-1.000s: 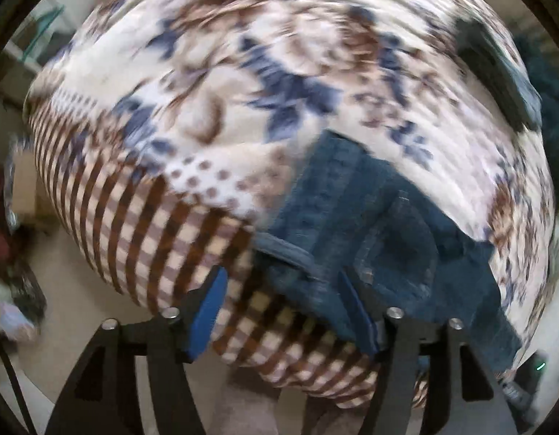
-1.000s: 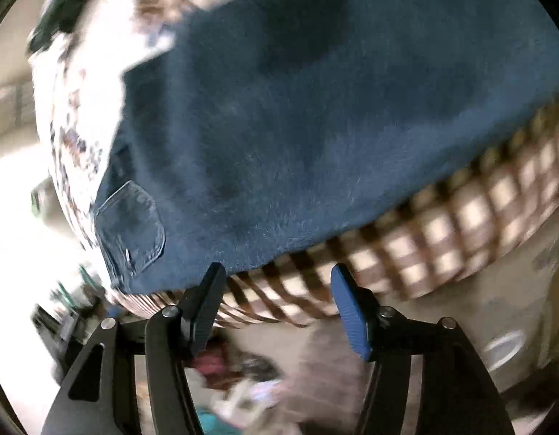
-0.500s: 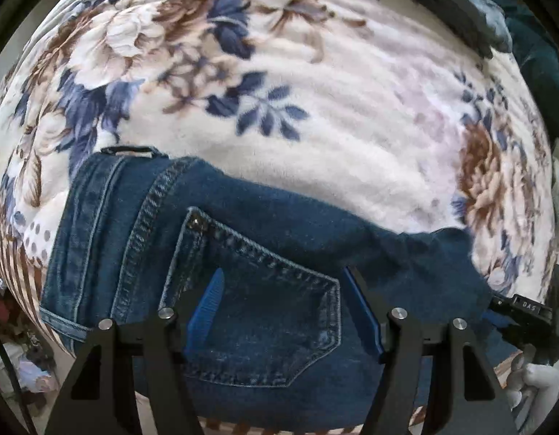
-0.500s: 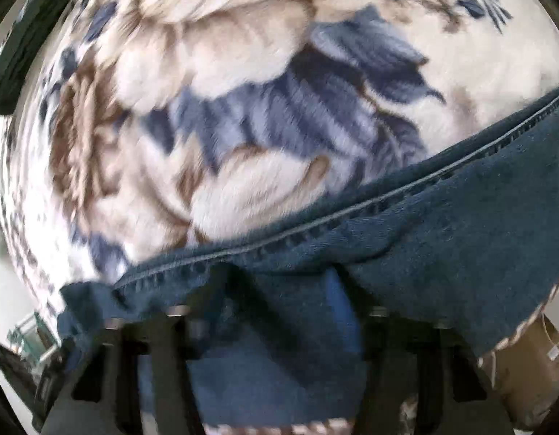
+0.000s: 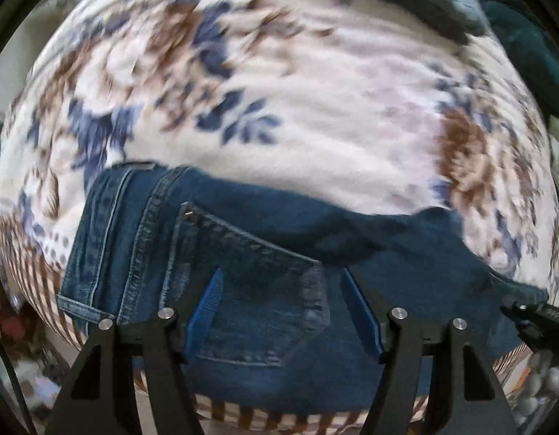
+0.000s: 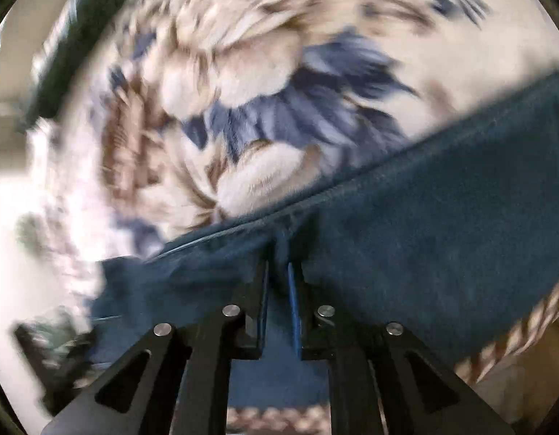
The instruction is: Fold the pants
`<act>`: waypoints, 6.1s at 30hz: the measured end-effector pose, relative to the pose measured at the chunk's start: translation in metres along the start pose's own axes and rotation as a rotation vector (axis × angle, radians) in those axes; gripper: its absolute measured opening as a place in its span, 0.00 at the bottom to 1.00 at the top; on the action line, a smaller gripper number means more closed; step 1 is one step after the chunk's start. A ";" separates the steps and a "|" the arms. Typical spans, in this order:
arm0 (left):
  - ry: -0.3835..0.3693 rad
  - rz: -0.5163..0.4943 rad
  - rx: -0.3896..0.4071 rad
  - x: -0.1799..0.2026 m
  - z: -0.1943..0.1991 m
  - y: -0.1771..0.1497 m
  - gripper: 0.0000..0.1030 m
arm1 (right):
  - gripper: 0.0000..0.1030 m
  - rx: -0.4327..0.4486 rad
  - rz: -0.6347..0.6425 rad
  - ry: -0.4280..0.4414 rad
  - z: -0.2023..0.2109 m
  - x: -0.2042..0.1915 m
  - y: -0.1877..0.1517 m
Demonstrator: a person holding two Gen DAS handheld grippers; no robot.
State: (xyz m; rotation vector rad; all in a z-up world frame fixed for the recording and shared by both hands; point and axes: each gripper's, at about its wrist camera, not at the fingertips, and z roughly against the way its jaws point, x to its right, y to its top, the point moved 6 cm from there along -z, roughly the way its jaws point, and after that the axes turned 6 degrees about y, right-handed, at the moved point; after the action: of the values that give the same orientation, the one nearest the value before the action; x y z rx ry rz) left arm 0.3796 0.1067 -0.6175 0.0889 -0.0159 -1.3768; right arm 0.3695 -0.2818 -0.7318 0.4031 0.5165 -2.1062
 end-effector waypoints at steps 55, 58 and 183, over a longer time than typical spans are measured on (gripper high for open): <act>0.127 0.013 0.063 0.277 -0.017 -0.051 0.88 | 0.26 0.145 0.131 -0.410 0.199 0.287 0.233; 0.113 0.002 0.063 0.286 -0.016 -0.052 0.88 | 0.06 0.207 0.224 -0.503 0.200 0.272 0.233; 0.058 -0.131 -0.062 0.103 -0.069 0.042 0.76 | 0.66 -0.070 0.422 -0.089 -0.024 -0.057 -0.046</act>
State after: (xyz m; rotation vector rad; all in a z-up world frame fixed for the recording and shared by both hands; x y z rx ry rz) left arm 0.4449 0.0171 -0.6875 0.0786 0.0821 -1.5038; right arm 0.3641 -0.2067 -0.7160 0.3418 0.4106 -1.6863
